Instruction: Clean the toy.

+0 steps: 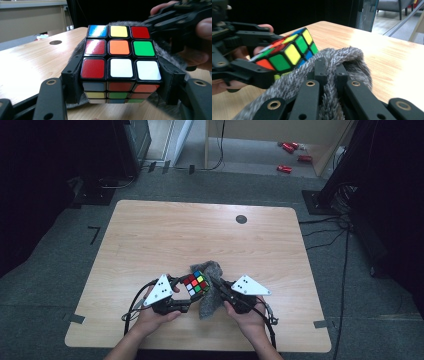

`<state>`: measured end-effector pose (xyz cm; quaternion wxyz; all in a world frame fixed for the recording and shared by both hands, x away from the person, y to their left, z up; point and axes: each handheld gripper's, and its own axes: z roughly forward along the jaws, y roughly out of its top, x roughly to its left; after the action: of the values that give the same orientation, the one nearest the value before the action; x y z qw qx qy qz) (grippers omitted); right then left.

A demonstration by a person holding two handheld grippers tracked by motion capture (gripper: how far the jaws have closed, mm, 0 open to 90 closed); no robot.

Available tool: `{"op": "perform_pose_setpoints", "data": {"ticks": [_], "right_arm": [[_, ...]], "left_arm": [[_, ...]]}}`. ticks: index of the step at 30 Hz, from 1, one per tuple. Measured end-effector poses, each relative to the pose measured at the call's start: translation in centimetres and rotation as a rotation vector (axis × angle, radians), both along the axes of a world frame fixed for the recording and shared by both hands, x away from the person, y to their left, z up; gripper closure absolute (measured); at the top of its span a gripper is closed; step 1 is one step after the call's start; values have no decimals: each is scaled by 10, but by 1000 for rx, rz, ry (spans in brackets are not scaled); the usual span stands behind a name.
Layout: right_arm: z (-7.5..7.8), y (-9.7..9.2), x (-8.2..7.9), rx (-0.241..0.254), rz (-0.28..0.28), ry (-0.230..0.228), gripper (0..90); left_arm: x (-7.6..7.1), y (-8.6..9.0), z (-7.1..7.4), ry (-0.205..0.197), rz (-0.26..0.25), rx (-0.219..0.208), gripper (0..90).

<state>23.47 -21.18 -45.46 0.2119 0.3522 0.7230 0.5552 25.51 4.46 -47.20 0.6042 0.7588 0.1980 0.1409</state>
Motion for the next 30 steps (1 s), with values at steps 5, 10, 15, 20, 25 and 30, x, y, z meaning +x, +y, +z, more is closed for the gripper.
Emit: {"op": "perform_pose_setpoints", "data": {"ticks": [5, 10, 15, 20, 25, 30], "right_arm": [[12, 3, -7, 9, 18, -50, 869], [9, -1, -3, 52, 18, -21, 873], [3, -2, 0, 55, 18, 11, 873], [13, 2, -7, 60, 21, -23, 872], [5, 0, -2, 69, 14, 12, 871], [5, 3, -4, 54, 8, 18, 871]], "left_arm": [[-2, -4, -3, 6, -41, 11, 353], [-5, -8, -3, -10, -55, 25, 352], [-2, -1, 0, 8, -45, -21, 352], [-3, -7, -5, 9, -62, 19, 353], [-5, -5, -2, -5, -58, 9, 352], [-1, -1, -1, 16, -43, -23, 351]]}}
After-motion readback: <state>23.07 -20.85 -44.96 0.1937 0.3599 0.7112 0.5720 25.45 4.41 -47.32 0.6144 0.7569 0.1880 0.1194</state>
